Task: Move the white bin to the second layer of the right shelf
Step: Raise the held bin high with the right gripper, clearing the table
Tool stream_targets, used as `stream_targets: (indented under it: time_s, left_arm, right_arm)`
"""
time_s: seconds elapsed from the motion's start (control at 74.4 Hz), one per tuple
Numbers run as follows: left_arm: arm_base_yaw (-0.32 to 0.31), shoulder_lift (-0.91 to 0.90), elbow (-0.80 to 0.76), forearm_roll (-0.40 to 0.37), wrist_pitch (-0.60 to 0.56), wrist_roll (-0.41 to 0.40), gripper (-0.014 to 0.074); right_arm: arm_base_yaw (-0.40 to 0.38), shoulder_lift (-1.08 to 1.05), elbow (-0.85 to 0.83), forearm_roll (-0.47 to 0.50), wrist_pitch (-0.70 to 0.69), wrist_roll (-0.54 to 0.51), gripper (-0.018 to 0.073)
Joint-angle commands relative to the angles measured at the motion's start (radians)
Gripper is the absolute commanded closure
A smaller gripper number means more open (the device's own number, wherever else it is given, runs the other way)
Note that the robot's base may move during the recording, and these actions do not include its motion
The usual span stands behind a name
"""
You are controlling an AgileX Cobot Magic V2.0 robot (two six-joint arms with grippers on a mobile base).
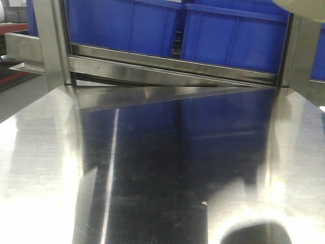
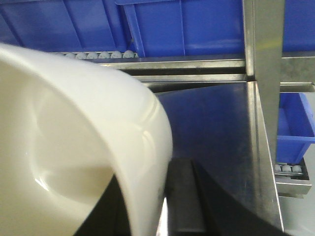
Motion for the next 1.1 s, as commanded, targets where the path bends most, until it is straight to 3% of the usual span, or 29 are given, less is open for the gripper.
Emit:
stream_targets:
  time_s: [0.0,1.089]
  left_arm:
    - [-0.003,-0.014,0.037,0.000,-0.087,-0.005,0.0512]
    - [-0.003,-0.014,0.037,0.000,-0.087,-0.005,0.0512]
  right_arm:
    - [-0.006,-0.010,-0.034,0.019,-0.096,-0.001,0.0504]
    - [-0.006,-0.010,-0.034,0.019,-0.096,-0.001,0.0504]
